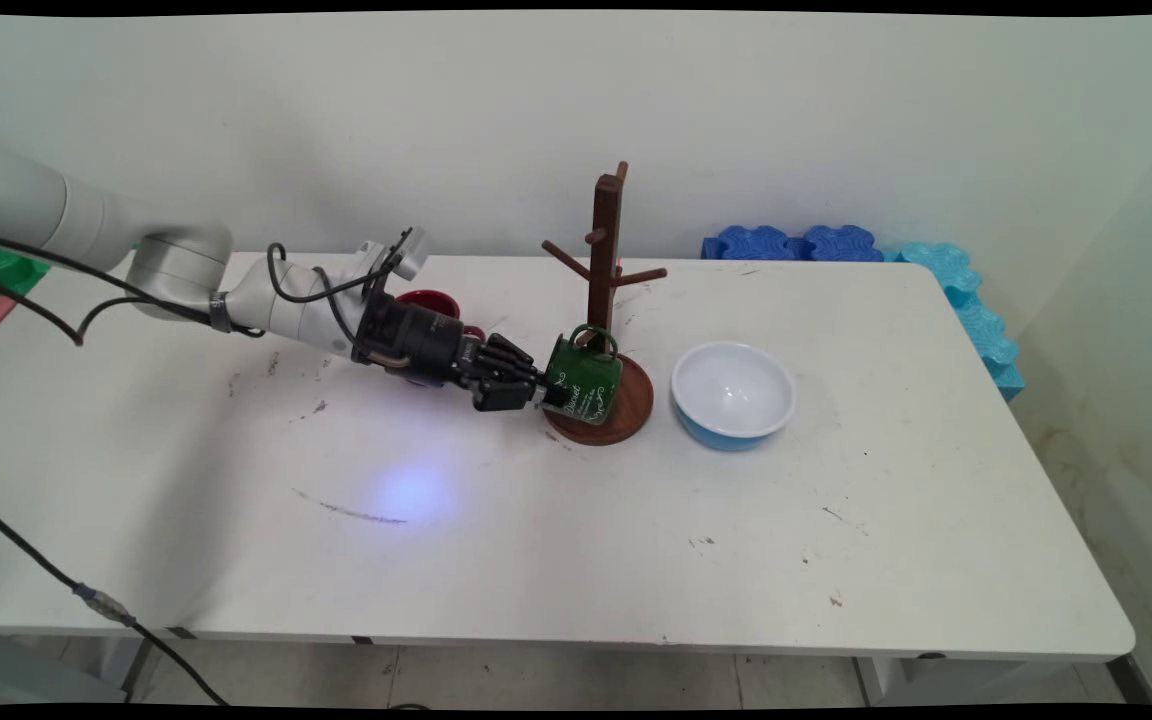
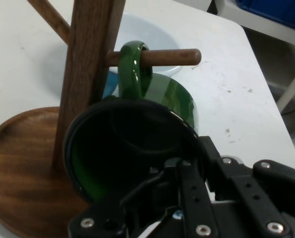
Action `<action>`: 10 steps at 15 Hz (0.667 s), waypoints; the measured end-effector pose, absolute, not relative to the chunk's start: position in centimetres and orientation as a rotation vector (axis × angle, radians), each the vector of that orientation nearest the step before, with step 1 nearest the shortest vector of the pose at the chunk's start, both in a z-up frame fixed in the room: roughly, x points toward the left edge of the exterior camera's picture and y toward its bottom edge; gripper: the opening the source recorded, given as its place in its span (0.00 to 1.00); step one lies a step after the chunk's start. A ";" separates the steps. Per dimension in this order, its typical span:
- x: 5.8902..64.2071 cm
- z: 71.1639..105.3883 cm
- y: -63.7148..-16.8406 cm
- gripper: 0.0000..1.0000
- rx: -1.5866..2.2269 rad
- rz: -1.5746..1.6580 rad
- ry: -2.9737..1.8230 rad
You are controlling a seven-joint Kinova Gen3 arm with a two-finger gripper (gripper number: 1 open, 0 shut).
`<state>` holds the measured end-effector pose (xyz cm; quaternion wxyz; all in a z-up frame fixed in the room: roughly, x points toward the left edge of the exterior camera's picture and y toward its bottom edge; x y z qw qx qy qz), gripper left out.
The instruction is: Place the picked object on the table
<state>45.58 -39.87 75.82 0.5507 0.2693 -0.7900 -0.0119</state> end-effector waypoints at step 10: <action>44.8 76.6 -38.9 0.00 0.607 -0.018 -1.876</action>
